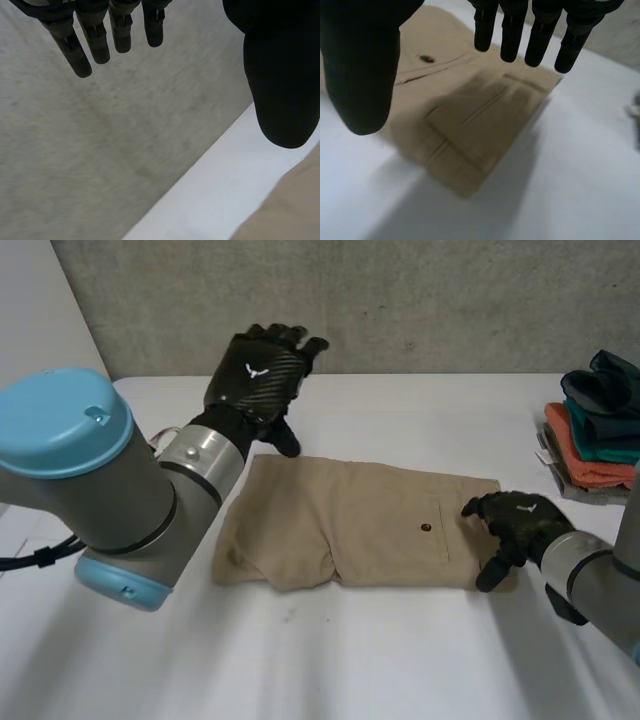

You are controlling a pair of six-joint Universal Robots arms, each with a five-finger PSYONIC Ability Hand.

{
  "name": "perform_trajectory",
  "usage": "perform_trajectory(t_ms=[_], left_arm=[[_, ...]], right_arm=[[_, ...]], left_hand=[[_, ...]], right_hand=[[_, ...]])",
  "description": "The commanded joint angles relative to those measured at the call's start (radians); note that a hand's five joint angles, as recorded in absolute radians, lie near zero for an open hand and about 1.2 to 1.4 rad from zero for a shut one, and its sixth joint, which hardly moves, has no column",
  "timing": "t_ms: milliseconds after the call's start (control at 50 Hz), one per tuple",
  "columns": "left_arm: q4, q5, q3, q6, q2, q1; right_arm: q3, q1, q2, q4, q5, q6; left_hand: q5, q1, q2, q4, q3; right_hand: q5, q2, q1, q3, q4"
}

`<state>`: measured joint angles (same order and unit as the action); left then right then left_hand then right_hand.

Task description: Fold the laundry.

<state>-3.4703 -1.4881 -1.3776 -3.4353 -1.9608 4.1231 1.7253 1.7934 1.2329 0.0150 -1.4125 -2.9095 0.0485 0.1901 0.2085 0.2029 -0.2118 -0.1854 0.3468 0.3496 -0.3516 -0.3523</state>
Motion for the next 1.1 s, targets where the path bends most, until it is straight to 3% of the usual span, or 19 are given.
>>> perform_trajectory(t_ms=[20, 40, 80, 160, 200, 240, 260, 380, 480, 540, 600, 660, 680, 700, 720, 820, 920, 1000, 1100], left_arm=[[0.029, 0.089, -0.018, 0.133, 0.017, 0.005], [0.034, 0.089, -0.017, 0.136, 0.02, 0.005], [0.042, 0.089, -0.017, 0.137, 0.026, 0.005], [0.059, 0.089, -0.02, 0.139, 0.052, 0.003], [0.071, 0.089, -0.023, 0.137, 0.071, 0.002], [0.08, 0.089, -0.027, 0.139, 0.08, 0.002], [0.086, 0.091, -0.035, 0.139, 0.091, 0.005], [0.088, 0.089, -0.051, 0.139, 0.117, 0.014], [0.091, 0.088, -0.063, 0.14, 0.131, 0.037], [0.094, 0.083, -0.078, 0.139, 0.141, 0.049], [0.092, 0.078, -0.096, 0.139, 0.154, 0.058], [0.092, 0.078, -0.101, 0.139, 0.158, 0.063], [0.091, 0.077, -0.103, 0.137, 0.16, 0.065], [0.091, 0.078, -0.101, 0.137, 0.16, 0.063], [0.089, 0.078, -0.1, 0.137, 0.16, 0.063], [0.08, 0.077, -0.078, 0.137, 0.158, 0.065], [0.056, 0.052, 0.009, 0.157, 0.143, 0.049], [0.054, 0.026, 0.084, 0.18, 0.085, 0.017], [0.095, 0.008, 0.212, 0.182, -0.048, -0.089]], right_arm=[[-0.007, -0.011, -0.137, -0.115, 0.055, 0.013], [-0.01, -0.011, -0.145, -0.116, 0.053, 0.022], [-0.012, -0.014, -0.15, -0.119, 0.044, 0.045], [0.023, -0.042, -0.112, -0.171, -0.074, 0.119], [0.071, -0.068, -0.011, -0.237, -0.138, 0.173], [0.1, -0.084, 0.055, -0.268, -0.146, 0.238], [0.12, -0.109, 0.11, -0.27, -0.141, 0.344], [0.122, -0.148, 0.137, -0.285, -0.12, 0.611], [0.031, 0.127, 0.117, -0.357, -0.04, 0.659], [-0.006, 0.298, 0.019, -0.4, 0.047, 0.664], [-0.016, 0.417, -0.088, -0.396, 0.119, 0.677], [-0.018, 0.468, -0.147, -0.362, 0.13, 0.714], [-0.024, 0.475, -0.164, -0.336, 0.109, 0.736], [-0.029, 0.475, -0.164, -0.32, 0.089, 0.745], [-0.035, 0.474, -0.161, -0.313, 0.067, 0.747], [-0.041, 0.455, -0.04, -0.308, 0.006, 0.612], [-0.045, 0.331, 0.203, -0.302, 0.021, 0.148], [-0.082, 0.255, 0.238, -0.244, 0.056, -0.099], [-0.177, 0.156, 0.194, -0.064, 0.052, -0.125]], left_hand=[[-0.048, -0.016, -0.034, -0.028, 0.037], [-0.048, -0.016, -0.034, -0.028, 0.037], [-0.048, -0.016, -0.034, -0.028, 0.037], [-0.048, -0.016, -0.034, -0.028, 0.037], [-0.048, -0.016, -0.034, -0.028, 0.037], [-0.048, -0.016, -0.034, -0.028, 0.037], [-0.048, -0.016, -0.034, -0.028, 0.037], [-0.048, -0.016, -0.034, -0.028, 0.037], [-0.048, -0.016, -0.034, -0.028, 0.037], [-0.048, -0.016, -0.034, -0.028, 0.037], [-0.048, -0.016, -0.034, -0.028, 0.037], [-0.048, -0.016, -0.034, -0.028, 0.037], [-0.048, -0.016, -0.034, -0.028, 0.037], [-0.048, -0.016, -0.034, -0.028, 0.037], [-0.048, -0.016, -0.034, -0.028, 0.037], [-0.048, -0.016, -0.034, -0.028, 0.037], [-0.048, -0.016, -0.034, -0.028, 0.037], [-0.048, -0.016, -0.034, -0.028, 0.037], [-0.048, -0.016, -0.034, -0.028, 0.037]], right_hand=[[-0.37, 0.383, 0.38, -0.378, -0.377], [-0.499, 0.512, 0.509, -0.507, -0.506], [-1.033, 1.046, 1.044, -1.042, -1.041], [-1.036, 1.049, 1.047, -1.045, -1.044], [-1.036, 1.049, 1.047, -1.045, -1.044], [-1.036, 1.049, 1.047, -1.045, -1.044], [-1.036, 1.049, 1.047, -1.045, -1.044], [-1.036, 1.049, 1.047, -1.045, -1.044], [-1.036, 1.049, 1.047, -1.045, -1.044], [-1.036, 1.049, 1.047, -1.045, -1.044], [-1.036, 1.049, 1.047, -1.045, -1.044], [-1.036, 1.049, 1.047, -1.045, -1.044], [-0.258, 0.272, 0.269, -0.267, -0.266], [0.18, -0.166, -0.169, 0.171, 0.172], [0.185, -0.172, -0.175, 0.177, 0.178], [0.185, -0.172, -0.175, 0.177, 0.178], [0.185, -0.172, -0.175, 0.177, 0.178], [0.185, -0.172, -0.175, 0.177, 0.178], [0.185, -0.172, -0.175, 0.177, 0.178]])
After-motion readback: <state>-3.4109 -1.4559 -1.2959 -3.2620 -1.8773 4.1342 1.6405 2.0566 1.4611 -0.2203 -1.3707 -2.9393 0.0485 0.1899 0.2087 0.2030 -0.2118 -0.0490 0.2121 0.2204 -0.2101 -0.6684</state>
